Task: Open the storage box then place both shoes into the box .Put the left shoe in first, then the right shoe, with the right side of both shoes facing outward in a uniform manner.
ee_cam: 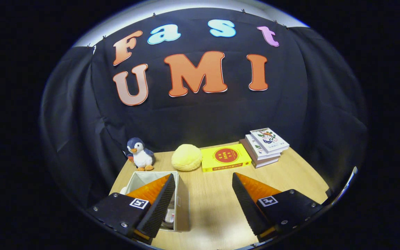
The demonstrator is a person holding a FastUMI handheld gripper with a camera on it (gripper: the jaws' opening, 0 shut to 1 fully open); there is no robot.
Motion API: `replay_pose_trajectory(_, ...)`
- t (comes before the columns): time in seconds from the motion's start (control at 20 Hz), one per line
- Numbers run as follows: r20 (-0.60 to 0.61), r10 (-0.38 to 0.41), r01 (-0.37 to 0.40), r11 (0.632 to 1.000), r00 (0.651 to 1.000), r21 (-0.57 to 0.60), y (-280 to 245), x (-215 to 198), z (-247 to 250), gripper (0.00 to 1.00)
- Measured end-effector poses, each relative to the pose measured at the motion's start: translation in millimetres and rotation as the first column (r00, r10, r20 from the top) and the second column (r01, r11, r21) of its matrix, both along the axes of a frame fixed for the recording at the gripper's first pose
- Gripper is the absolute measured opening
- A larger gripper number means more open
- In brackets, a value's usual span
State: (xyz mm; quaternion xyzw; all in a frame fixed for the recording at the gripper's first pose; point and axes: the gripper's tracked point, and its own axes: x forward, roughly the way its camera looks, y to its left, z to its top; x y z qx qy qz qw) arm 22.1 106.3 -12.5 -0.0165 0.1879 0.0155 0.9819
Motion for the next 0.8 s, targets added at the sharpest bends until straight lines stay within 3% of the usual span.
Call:
replay_pose_trajectory(0.35, 0.096, 0.005, 0.003, 0.997, 0.995, -0.079, -21.1, -11.7, 26.0, 0.98)
replay_pose_trajectory(0.8, 0.079, -0.008, 0.013, 0.998, 0.997, -0.062, -28.4, -19.1, 16.4, 0.98)
